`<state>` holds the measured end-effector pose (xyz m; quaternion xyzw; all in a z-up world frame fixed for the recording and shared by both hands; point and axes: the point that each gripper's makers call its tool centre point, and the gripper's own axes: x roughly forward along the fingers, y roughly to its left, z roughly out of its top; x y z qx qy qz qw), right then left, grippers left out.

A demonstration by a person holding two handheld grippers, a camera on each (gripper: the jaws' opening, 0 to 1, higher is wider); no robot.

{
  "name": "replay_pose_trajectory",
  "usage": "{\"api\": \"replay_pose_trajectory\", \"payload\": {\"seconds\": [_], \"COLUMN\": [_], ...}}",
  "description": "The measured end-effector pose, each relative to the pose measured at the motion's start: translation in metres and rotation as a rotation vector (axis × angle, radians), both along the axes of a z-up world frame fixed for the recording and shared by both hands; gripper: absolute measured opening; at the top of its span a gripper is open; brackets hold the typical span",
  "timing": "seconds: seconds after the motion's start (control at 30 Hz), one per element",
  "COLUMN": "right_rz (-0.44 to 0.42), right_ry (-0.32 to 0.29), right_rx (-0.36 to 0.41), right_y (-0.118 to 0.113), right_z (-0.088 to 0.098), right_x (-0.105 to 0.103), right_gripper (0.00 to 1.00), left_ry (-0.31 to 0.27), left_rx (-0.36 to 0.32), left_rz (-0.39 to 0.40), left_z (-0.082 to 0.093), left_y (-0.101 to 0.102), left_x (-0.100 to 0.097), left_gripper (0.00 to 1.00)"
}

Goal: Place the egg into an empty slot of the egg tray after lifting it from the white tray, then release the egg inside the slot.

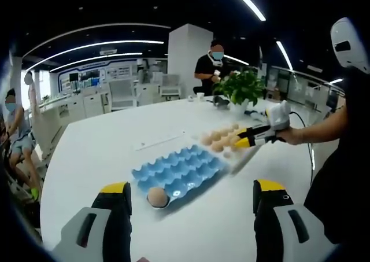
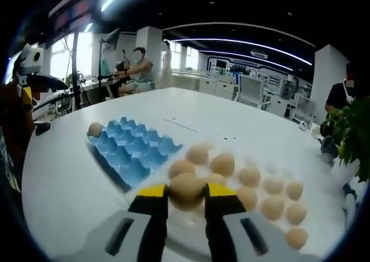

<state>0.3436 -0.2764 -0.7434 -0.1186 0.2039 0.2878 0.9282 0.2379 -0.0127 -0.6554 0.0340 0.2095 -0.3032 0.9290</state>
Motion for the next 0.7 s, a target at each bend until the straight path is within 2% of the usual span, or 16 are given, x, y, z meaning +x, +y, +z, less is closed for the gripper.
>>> {"api": "replay_pose_trajectory", "payload": {"seconds": [0.27,0.7], "right_rz": [0.038,0.133], "right_ry": [0.003,0.001], "right_rx": [0.013,0.044], "right_y": [0.020,0.071], "right_z": [0.003,0.009], "right_x": [0.001,0.002], "right_gripper": [0.24,0.24], "left_ry": [-0.001,0.003], "left_rx": [-0.004,-0.002], "left_rz": [0.002,0.004], "left_z": [0.001,-0.001], "left_y": [0.001,0.006], "left_x": [0.002,0.003], "left_gripper": [0.88,0.88]}}
